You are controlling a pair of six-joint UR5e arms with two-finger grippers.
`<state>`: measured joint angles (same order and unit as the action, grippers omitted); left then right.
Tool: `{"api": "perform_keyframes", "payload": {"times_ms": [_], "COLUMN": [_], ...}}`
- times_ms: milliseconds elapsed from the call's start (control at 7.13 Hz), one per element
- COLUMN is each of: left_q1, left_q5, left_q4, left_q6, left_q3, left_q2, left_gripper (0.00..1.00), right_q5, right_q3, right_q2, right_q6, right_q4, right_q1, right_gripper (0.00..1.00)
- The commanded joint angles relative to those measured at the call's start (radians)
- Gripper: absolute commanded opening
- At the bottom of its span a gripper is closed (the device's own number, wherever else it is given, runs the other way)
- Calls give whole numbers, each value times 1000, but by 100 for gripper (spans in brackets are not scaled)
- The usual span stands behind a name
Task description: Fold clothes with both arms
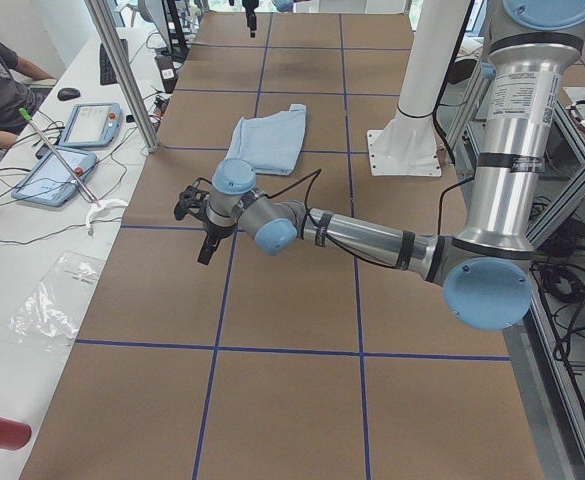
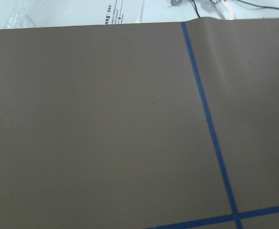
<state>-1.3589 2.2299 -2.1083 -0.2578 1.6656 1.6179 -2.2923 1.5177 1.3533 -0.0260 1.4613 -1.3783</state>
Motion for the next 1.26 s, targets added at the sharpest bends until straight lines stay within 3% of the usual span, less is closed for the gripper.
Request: {"api": "perform_keyframes", "payload": {"times_ms": [0, 421, 701, 841, 981, 1121], "left_q1": [-92, -98, -108, -111, -109, -108], "left_q5": [5, -4, -13, -15, -12, -13], "left_q4": [48, 2, 2, 13, 48, 179], "left_q6": [297, 276, 282, 282, 275, 272], "left_q3": [-10, -32, -49, -53, -47, 7], "left_q2": [-67, -130, -153, -151, -148, -133], "left_gripper": [100, 100, 100, 100, 100, 100], "right_q5": [-100, -125, -69, -61, -40, -49], "right_q3": [7, 27, 21, 0, 7, 50], "right_q2": [128, 223, 257, 279, 296, 297], "right_q6": [129, 135, 136, 139, 120, 47], "right_q4": [-2, -9, -18, -82, -91, -76], "right_q1": [-134, -191, -191, -194, -200, -203], "right_gripper": [100, 100, 100, 100, 100, 100]}}
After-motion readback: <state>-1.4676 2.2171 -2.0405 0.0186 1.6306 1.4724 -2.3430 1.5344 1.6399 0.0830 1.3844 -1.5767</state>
